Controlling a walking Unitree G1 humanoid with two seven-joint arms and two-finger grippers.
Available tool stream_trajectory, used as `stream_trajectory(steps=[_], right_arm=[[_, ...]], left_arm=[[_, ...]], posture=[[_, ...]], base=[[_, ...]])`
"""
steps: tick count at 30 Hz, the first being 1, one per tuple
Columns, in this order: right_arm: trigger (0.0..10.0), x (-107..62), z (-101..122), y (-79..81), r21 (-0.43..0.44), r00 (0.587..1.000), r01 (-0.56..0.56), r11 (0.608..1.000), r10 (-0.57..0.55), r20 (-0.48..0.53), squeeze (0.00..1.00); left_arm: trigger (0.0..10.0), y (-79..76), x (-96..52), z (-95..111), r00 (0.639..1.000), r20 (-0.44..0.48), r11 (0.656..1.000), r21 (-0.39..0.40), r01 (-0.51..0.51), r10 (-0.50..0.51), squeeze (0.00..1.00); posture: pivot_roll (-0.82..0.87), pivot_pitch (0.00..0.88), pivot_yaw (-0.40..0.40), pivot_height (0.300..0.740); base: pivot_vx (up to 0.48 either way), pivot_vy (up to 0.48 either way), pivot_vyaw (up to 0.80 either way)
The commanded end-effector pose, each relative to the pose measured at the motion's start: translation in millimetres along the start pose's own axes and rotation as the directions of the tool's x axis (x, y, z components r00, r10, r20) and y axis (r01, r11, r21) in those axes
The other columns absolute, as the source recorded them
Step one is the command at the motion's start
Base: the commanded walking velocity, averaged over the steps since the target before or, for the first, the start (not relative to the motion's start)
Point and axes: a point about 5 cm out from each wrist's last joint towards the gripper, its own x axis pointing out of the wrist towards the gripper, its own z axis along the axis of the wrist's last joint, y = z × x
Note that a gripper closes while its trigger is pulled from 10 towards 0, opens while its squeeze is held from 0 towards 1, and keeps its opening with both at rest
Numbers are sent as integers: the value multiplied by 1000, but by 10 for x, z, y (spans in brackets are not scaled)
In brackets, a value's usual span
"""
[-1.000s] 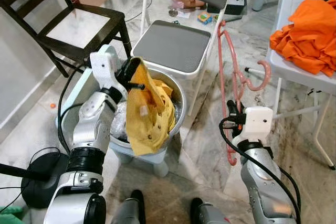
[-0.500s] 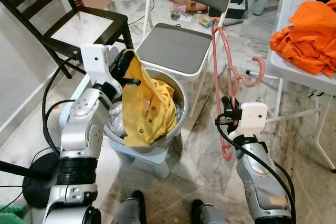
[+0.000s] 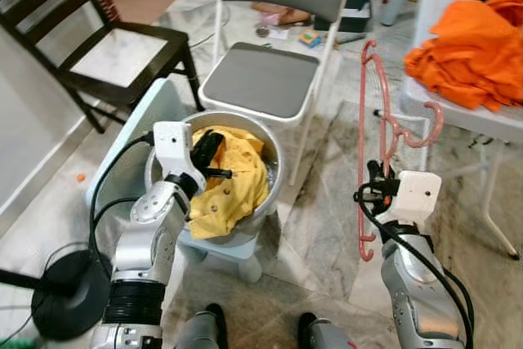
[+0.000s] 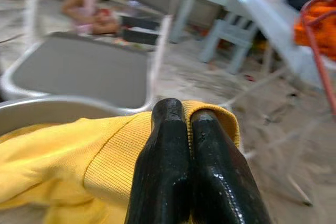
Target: Hang hanger
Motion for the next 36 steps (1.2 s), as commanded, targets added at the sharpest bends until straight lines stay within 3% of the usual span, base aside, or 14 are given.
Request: stream_trajectory(steps=[1, 12, 20, 36], right_arm=[[10000, -10, 51, -15, 2, 1000, 4, 1000, -4, 23, 0], [10000, 23, 69, -32, 0, 1000, 9, 1000, -9, 26, 0], [10000, 68, 112, -60, -9, 999, 14, 1000, -13, 40, 0], [10000, 74, 131, -84, -21, 999, 22, 1000, -21, 49, 0]], left_arm=[[0, 2, -8, -24, 1000, -1, 1000, -11, 15, -15, 0], [0, -118, 52, 49, 997, 36, 997, -14, 74, -74, 0], [0, -174, 99, 88, 994, 50, 994, -25, 102, -101, 0], [0, -292, 127, 90, 986, 49, 987, -28, 161, -159, 0]], posture=[[-44, 160, 52, 740], [-48, 149, 43, 740], [-55, 138, 44, 740], [-67, 136, 47, 740]], base=[[0, 0, -544], [199, 0, -97], [279, 0, -682], [278, -258, -583]])
